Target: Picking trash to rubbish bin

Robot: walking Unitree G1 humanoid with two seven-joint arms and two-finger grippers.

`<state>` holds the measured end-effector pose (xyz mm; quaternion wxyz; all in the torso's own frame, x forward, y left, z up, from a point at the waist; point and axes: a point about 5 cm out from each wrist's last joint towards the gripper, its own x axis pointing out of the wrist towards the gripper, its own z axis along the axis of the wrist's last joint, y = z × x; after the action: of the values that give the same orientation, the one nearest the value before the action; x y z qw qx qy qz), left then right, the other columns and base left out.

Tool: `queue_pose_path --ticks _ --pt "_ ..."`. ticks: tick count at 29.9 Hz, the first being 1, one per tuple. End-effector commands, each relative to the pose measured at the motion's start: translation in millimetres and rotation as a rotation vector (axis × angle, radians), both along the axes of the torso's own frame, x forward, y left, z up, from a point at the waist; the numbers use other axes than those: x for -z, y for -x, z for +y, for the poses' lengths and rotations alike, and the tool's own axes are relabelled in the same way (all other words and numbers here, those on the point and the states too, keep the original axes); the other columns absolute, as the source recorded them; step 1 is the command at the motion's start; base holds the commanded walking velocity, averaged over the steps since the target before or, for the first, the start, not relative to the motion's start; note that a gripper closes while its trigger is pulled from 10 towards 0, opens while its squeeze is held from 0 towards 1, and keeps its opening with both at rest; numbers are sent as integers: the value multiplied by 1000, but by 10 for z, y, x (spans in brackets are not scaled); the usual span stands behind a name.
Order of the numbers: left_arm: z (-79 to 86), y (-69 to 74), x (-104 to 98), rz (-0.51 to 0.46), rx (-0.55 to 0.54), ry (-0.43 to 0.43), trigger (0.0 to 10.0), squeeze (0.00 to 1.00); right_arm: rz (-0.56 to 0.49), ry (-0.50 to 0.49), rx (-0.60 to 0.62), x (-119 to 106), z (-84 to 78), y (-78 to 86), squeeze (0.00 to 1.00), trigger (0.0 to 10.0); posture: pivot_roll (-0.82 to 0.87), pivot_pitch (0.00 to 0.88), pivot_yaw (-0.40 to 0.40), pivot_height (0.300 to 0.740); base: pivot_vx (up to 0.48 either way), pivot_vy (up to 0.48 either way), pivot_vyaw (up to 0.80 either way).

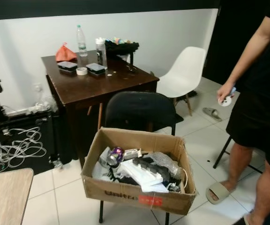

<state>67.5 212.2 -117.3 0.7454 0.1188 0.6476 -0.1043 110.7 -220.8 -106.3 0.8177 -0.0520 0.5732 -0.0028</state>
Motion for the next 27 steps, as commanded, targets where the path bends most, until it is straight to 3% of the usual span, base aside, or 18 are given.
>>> queue_pose_path --ticks 1,16,27 --pt "23 -33 -10 -17 0 -7 10000 0 13 -7 -1 16 25 38 0 10000 -105 80 45 740 -349 0 0" --pt "81 -39 -23 -17 -4 -13 10000 0 23 -12 -9 29 54 69 0 10000 -98 82 47 740 -345 0 0" --pt "76 -45 -24 -25 11 -7 10000 0 32 -15 -11 43 73 109 0 10000 -97 87 50 740 0 0 0"
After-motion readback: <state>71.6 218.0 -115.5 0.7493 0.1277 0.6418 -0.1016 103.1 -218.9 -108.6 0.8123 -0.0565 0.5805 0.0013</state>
